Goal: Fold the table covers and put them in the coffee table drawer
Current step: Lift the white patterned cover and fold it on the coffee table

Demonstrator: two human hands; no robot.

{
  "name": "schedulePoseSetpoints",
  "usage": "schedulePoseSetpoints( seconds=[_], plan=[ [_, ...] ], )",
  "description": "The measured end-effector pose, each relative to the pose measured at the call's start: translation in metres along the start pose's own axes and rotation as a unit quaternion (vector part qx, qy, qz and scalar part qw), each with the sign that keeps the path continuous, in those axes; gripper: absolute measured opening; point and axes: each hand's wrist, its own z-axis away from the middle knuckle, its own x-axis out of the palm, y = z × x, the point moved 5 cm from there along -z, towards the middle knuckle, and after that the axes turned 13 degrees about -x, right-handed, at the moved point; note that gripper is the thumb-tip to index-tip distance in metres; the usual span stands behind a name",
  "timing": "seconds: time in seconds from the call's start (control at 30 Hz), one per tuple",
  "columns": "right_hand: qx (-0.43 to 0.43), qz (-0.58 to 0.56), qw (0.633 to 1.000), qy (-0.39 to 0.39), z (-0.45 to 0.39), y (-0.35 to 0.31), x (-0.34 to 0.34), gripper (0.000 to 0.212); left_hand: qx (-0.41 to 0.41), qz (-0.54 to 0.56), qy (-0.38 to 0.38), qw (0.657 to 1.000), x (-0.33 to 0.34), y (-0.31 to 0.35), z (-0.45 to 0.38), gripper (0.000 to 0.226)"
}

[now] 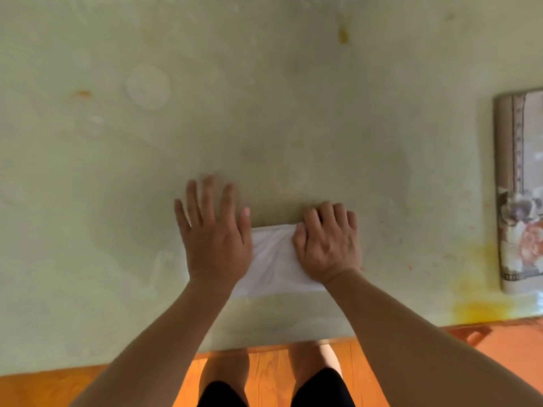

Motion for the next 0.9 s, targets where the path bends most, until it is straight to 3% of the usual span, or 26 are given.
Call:
schedulePoseSetpoints(
  seconds=[0.27, 0.4, 0.53, 0.63, 0.73, 0.83, 0.9],
  plan=[
    [0.035, -0.019, 0.999, -0.001, 0.002, -0.005, -0.013, 0.020, 0.012, 0.010, 0.031, 0.999, 0.021, -0.004, -0.005, 0.044],
    [0.041, -0.048, 0.997, 0.033, -0.001, -0.054, -0.039, 0.009, -0.001, 0.001, 0.014, 1.000, 0.023, -0.006, -0.007, 0.043],
    [0.036, -0.025, 0.999, 0.001, -0.028, -0.075, -0.010, 0.007, 0.011, 0.016, 0.044, 0.999, 0.025, -0.005, -0.006, 0.039],
    [0.029, -0.018, 0.999, 0.001, -0.028, -0.069, 0.009, 0.010, 0.019, 0.028, 0.064, 0.997, 0.026, -0.006, -0.006, 0.033],
    [0.020, -0.037, 0.999, 0.027, -0.028, -0.071, 0.008, 0.019, 0.022, 0.046, 0.038, 0.998, 0.023, -0.007, -0.005, 0.032],
    [0.041, -0.041, 0.998, 0.039, -0.031, -0.069, 0.008, 0.026, 0.068, 0.102, 0.014, 0.992, 0.014, -0.010, -0.001, 0.036],
    [0.042, -0.036, 0.997, 0.055, -0.030, -0.069, 0.008, 0.025, 0.098, 0.076, 0.031, 0.992, 0.012, -0.015, 0.004, 0.038]
  ],
)
